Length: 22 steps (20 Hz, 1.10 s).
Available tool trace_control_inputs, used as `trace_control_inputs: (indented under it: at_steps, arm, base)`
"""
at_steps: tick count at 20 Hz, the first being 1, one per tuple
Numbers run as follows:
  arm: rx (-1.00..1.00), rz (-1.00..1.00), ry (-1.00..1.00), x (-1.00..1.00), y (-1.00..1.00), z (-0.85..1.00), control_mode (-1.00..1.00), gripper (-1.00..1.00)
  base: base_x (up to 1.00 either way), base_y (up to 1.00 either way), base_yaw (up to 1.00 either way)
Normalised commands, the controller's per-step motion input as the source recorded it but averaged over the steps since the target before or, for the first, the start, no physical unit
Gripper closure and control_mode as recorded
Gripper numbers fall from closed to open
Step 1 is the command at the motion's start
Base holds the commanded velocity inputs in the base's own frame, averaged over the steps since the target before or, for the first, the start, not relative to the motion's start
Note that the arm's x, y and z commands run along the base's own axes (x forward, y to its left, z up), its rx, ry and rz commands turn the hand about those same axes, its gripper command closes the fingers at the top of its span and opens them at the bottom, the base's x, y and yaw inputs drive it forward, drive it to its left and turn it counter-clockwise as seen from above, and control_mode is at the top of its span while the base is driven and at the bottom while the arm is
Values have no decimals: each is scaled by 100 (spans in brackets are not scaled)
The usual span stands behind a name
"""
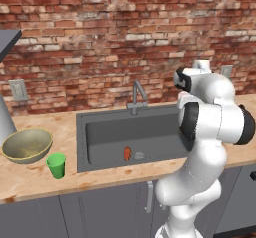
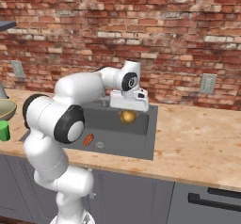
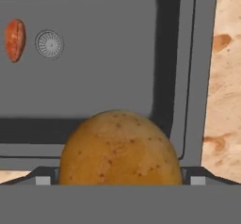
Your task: Remove the potato and sweet potato from the sink. Then move the bowl and cup from the counter to the sink for washing.
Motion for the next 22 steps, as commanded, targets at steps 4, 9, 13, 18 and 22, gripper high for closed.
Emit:
trace_control_inputs:
  at_steps: [4, 9, 13, 18, 22]
  arm:
    - [0, 0, -30, -9, -36, 19, -100, 100]
    - [-2, 0, -36, -8, -35, 12, -100, 100]
    - [-4, 0, -31, -6, -38, 10, -100, 100]
    - [-12, 0, -4, 1, -35, 4, -100, 100]
    - [-20, 0, 9, 6, -34, 2, -100, 100]
  base:
    - [0, 0, 0]
    - [0, 0, 0]
    - [0, 0, 0]
    - [0, 0, 0]
    - [0, 0, 0]
